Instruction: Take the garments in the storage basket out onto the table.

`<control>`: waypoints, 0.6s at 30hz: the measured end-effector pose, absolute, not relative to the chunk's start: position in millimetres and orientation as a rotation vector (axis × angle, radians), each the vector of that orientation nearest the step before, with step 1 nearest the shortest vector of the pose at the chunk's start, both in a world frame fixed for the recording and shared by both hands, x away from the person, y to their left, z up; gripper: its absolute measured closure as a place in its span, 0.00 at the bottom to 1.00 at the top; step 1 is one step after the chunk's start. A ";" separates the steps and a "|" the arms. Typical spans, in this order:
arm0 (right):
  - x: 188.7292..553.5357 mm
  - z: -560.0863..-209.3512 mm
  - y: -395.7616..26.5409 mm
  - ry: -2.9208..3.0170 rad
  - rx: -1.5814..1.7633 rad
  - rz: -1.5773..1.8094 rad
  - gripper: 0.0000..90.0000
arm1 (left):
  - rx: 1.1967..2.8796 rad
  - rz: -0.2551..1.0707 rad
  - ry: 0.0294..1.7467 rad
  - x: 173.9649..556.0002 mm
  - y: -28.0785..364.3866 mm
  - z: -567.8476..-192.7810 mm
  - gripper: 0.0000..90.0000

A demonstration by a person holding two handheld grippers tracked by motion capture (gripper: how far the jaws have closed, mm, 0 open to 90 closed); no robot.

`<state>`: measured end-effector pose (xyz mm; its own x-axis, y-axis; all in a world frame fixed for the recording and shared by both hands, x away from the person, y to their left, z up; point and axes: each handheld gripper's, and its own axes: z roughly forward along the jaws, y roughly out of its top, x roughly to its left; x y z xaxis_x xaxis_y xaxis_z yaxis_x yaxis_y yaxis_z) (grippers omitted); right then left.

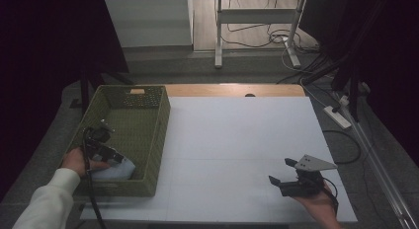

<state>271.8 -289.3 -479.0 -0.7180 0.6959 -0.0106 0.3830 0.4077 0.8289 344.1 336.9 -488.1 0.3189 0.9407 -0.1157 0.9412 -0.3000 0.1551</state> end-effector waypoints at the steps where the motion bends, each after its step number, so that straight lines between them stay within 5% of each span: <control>1: 271.5 -478.9 -289.5 2.315 0.934 1.222 0.16 | 2.389 -0.024 1.712 344.2 336.6 -488.4 0.32; 10: 271.6 -478.9 -290.4 2.319 0.935 1.213 0.16 | 2.391 -0.017 1.670 342.6 337.3 -484.9 0.73; 18: 271.8 -479.3 -289.8 2.317 0.935 1.210 0.16 | 2.417 0.021 1.632 340.7 335.0 -481.4 0.83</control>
